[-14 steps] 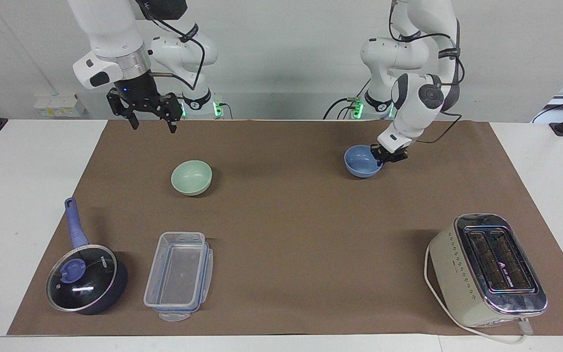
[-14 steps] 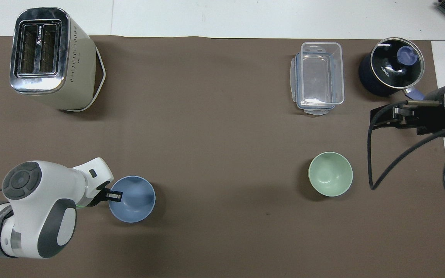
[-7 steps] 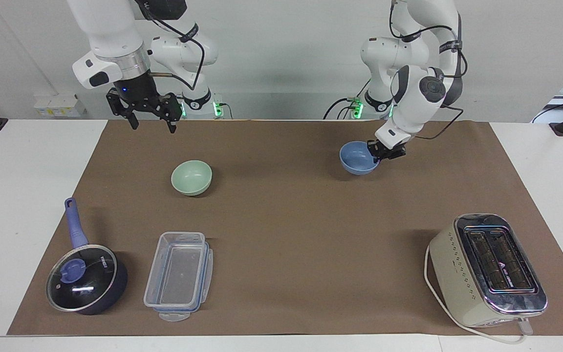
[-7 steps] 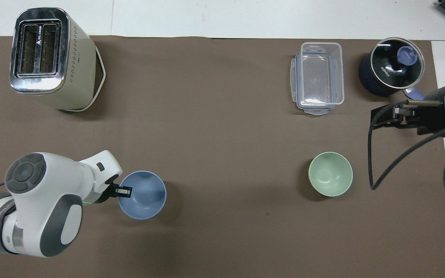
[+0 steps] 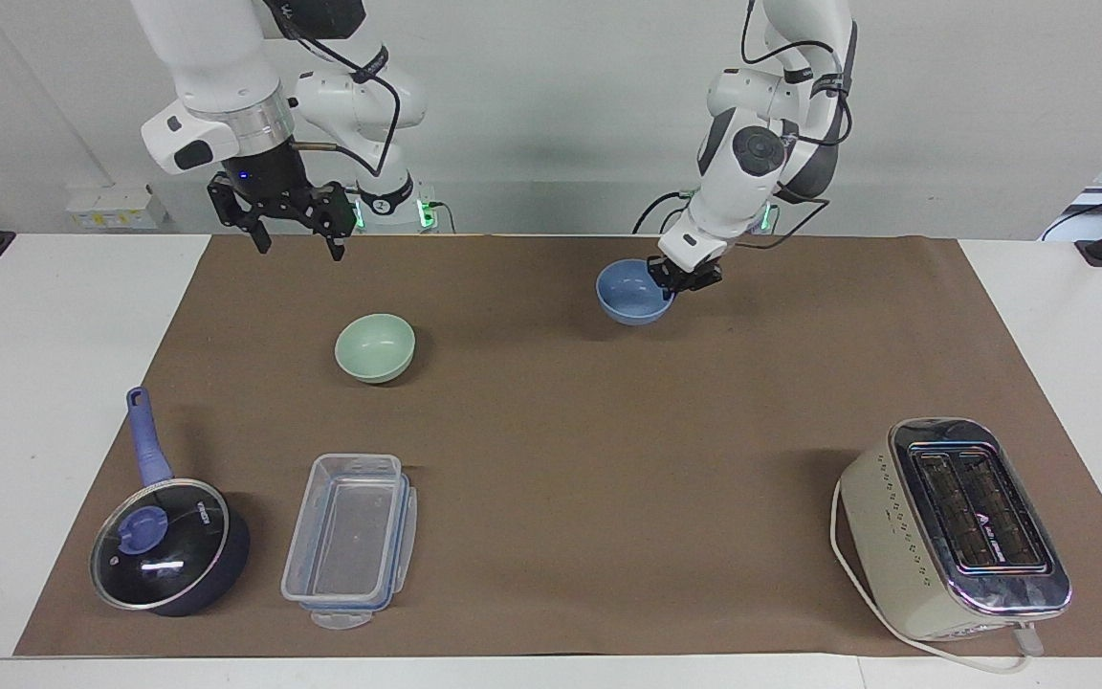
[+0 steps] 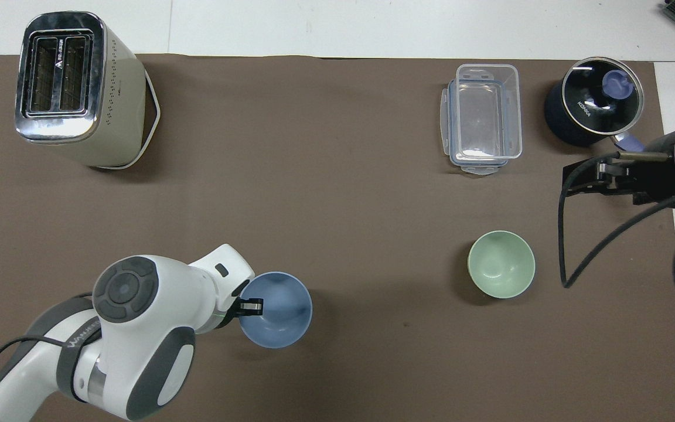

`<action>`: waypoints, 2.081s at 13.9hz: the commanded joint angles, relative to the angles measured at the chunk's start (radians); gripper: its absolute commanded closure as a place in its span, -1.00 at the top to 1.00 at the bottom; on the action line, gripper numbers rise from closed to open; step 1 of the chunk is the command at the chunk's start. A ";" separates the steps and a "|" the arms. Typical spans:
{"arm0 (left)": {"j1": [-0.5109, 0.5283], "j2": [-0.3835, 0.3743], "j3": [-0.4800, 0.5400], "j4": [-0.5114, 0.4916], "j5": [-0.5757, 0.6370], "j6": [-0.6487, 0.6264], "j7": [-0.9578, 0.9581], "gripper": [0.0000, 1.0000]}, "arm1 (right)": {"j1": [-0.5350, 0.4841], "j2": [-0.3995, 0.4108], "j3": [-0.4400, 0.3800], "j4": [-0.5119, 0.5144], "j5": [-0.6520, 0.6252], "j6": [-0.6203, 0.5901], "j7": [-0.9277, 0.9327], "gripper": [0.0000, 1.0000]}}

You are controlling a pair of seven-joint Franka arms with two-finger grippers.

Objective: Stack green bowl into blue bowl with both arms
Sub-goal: 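Grip the blue bowl rim and slide it toward the table center, then withdraw the left gripper while the right gripper reaches the green bowl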

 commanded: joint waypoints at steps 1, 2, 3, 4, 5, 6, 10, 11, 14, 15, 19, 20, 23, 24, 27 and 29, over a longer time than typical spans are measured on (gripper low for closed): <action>-0.087 0.051 0.016 0.043 -0.020 0.046 -0.137 -1.00 | -0.017 -0.013 0.004 -0.013 0.023 -0.007 0.004 1.00; -0.098 0.074 0.016 0.052 -0.018 0.061 -0.155 -1.00 | -0.020 -0.013 0.004 -0.013 0.023 -0.009 0.004 1.00; -0.104 0.091 0.015 0.054 -0.020 0.087 -0.163 -1.00 | -0.023 -0.013 0.004 -0.013 0.023 -0.009 0.002 1.00; -0.122 0.102 0.015 0.054 -0.026 0.110 -0.181 -1.00 | -0.023 -0.013 0.004 -0.014 0.023 -0.009 0.002 1.00; -0.127 0.119 0.015 0.054 -0.026 0.124 -0.203 -1.00 | -0.023 -0.013 0.004 -0.014 0.023 -0.007 0.002 1.00; -0.129 0.136 0.015 0.054 -0.026 0.133 -0.208 -1.00 | -0.023 -0.013 0.006 -0.014 0.023 -0.007 0.002 1.00; -0.132 0.162 0.015 0.046 -0.040 0.157 -0.200 -1.00 | -0.023 -0.013 0.004 -0.014 0.023 -0.007 0.000 1.00; -0.132 0.162 0.015 0.048 -0.041 0.157 -0.200 -0.68 | -0.023 -0.015 0.006 -0.014 0.023 -0.007 0.000 1.00; -0.132 0.160 0.015 0.048 -0.041 0.154 -0.198 1.00 | -0.023 -0.015 0.004 -0.014 0.023 -0.007 -0.001 1.00; -0.132 0.162 0.015 0.049 -0.041 0.150 -0.198 1.00 | -0.023 -0.013 0.004 -0.014 0.023 -0.006 -0.003 1.00; -0.118 0.145 0.021 0.069 -0.037 0.132 -0.182 1.00 | -0.031 -0.015 0.006 -0.016 0.023 -0.003 -0.004 1.00; -0.103 0.142 0.028 0.095 -0.035 0.100 -0.163 1.00 | -0.032 -0.016 0.004 -0.023 0.023 0.004 -0.007 1.00; 0.023 0.146 0.029 0.213 -0.024 -0.036 -0.021 1.00 | -0.049 -0.024 0.006 -0.040 0.023 0.010 -0.047 1.00; 0.069 0.143 0.029 0.233 -0.023 -0.047 0.048 1.00 | -0.054 -0.030 0.004 -0.060 0.023 0.031 -0.067 1.00; 0.193 0.153 0.029 0.348 0.008 -0.131 0.214 1.00 | -0.101 -0.071 0.006 -0.176 0.026 0.118 -0.162 1.00; 0.254 0.165 0.027 0.431 0.019 -0.205 0.286 1.00 | -0.127 -0.073 0.006 -0.247 0.051 0.172 -0.179 1.00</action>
